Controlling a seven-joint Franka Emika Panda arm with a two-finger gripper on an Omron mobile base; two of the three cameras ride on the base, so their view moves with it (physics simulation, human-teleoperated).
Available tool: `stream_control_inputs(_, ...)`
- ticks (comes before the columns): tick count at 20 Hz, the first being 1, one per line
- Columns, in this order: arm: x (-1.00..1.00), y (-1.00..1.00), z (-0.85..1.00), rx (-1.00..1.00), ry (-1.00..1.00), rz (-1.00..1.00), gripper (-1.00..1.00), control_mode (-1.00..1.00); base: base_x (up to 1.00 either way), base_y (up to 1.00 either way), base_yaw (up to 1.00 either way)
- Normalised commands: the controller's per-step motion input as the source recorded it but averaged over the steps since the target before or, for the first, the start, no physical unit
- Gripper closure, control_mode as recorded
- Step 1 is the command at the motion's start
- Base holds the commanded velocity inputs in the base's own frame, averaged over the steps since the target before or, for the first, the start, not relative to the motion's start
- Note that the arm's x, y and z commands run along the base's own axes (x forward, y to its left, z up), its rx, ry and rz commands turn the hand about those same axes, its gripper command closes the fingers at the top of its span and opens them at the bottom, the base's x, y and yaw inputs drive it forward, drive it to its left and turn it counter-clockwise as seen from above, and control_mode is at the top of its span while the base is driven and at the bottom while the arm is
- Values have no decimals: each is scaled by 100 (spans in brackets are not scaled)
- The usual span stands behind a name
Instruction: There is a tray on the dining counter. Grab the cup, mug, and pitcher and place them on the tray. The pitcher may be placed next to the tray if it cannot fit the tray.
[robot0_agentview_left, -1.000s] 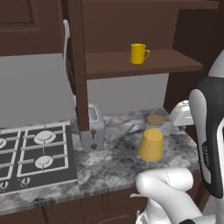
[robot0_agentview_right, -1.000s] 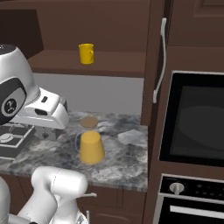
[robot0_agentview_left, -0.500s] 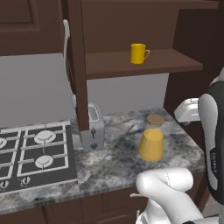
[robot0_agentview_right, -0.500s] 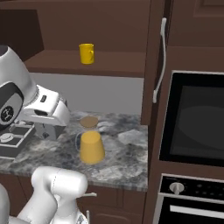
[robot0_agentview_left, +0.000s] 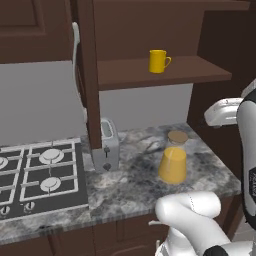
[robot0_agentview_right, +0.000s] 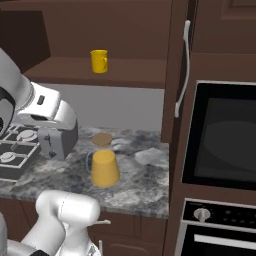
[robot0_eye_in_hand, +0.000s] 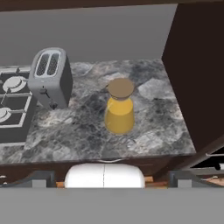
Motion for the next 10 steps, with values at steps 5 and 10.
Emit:
stream_control_inputs(5,0,0,17,0,-16,0,-100,-100,0,0,0)
stream_control_inputs(10,0,0,15,0,-15,0,-100,-100,0,0,0)
